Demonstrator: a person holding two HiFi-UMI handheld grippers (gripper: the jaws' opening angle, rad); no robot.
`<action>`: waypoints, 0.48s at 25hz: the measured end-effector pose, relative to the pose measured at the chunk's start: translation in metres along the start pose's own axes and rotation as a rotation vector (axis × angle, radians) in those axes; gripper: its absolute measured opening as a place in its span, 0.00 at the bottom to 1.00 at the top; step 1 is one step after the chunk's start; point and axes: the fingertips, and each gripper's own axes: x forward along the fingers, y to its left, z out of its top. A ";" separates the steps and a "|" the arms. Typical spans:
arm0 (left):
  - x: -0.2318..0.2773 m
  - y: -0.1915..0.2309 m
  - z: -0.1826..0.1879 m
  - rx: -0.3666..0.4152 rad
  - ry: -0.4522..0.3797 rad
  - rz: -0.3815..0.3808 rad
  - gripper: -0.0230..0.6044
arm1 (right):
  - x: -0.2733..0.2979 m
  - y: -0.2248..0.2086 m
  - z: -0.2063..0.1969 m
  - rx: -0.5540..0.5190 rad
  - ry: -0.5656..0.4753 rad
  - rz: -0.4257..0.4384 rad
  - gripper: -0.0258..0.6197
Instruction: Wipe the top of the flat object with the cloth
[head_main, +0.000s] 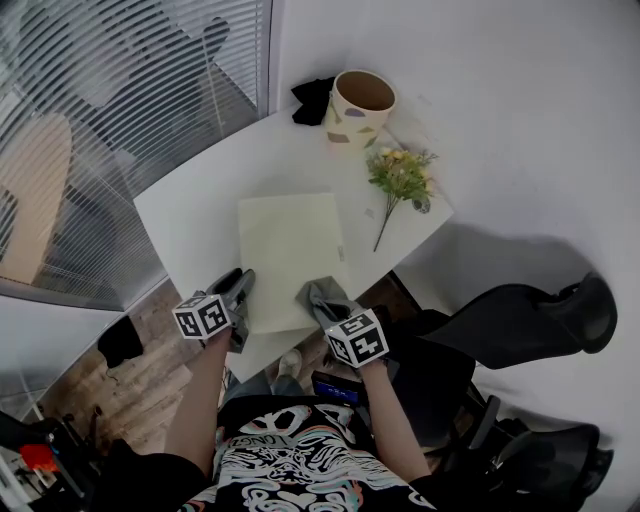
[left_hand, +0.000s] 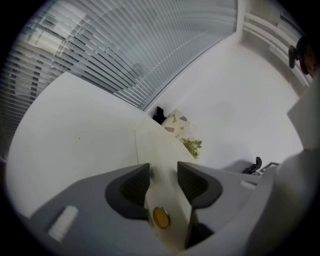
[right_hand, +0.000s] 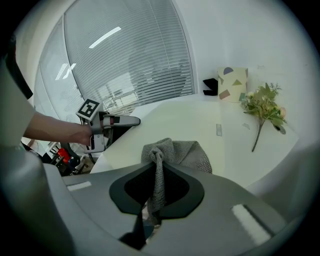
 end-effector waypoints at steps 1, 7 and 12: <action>0.000 0.000 0.000 0.000 0.000 0.001 0.40 | 0.001 0.001 0.000 -0.001 0.001 0.004 0.06; 0.000 0.000 0.000 0.002 -0.003 0.002 0.40 | 0.005 0.011 0.002 -0.017 0.008 0.024 0.06; 0.000 0.000 0.000 0.000 -0.004 -0.003 0.40 | 0.009 0.017 0.003 -0.034 0.015 0.034 0.06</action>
